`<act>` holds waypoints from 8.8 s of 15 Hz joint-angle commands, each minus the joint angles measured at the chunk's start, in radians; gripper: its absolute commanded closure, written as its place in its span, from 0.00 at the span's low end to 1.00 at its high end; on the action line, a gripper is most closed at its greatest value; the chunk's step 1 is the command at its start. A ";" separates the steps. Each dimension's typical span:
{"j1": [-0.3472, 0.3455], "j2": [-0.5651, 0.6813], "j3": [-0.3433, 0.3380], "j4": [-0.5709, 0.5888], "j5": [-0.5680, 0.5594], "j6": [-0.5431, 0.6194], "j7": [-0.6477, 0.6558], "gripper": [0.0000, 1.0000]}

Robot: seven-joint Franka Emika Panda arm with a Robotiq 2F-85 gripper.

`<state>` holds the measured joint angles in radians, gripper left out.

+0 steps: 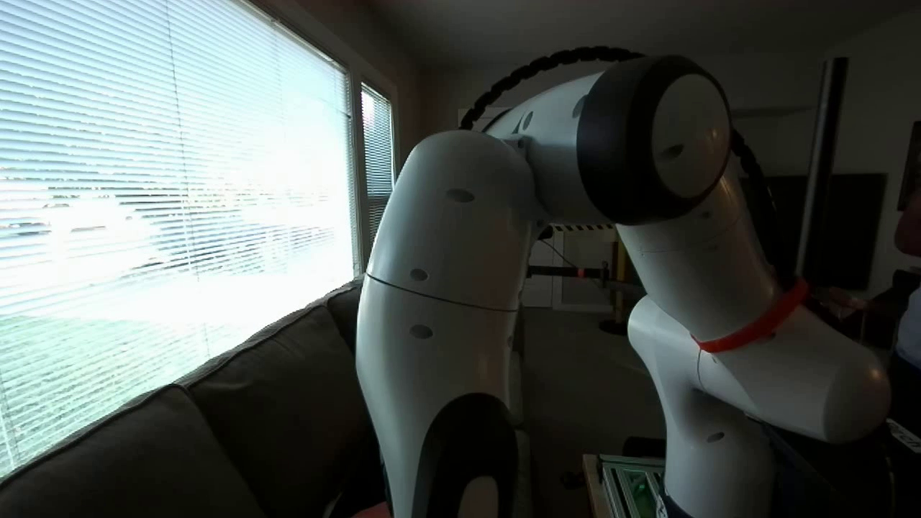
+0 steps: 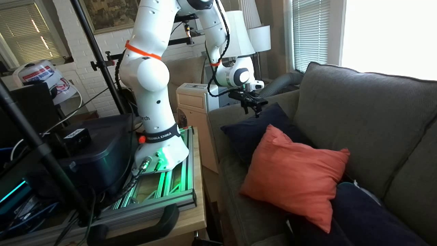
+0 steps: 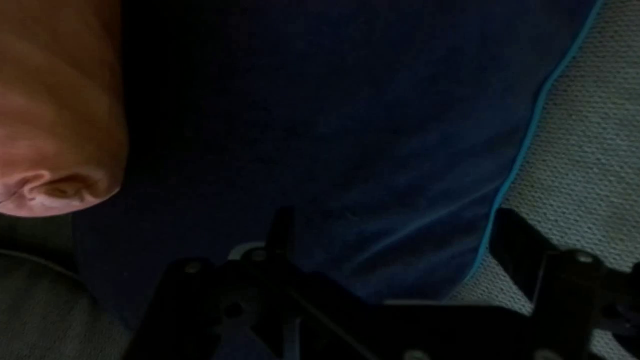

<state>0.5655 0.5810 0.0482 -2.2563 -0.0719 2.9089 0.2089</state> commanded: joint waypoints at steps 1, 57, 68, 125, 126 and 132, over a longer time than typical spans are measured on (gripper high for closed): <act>0.019 0.032 0.007 -0.002 0.001 0.025 0.056 0.00; -0.634 -0.158 0.349 0.141 0.604 -0.180 -0.219 0.98; -0.623 -0.354 0.316 0.111 0.816 -0.165 -0.450 0.98; -0.100 0.018 0.032 0.144 -0.005 -0.335 0.218 0.99; -0.110 0.008 0.035 0.143 0.002 -0.335 0.217 0.99; -0.146 -0.059 0.035 0.131 0.018 -0.319 0.215 0.99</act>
<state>0.4378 0.5579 0.0934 -2.1168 -0.0616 2.5765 0.4161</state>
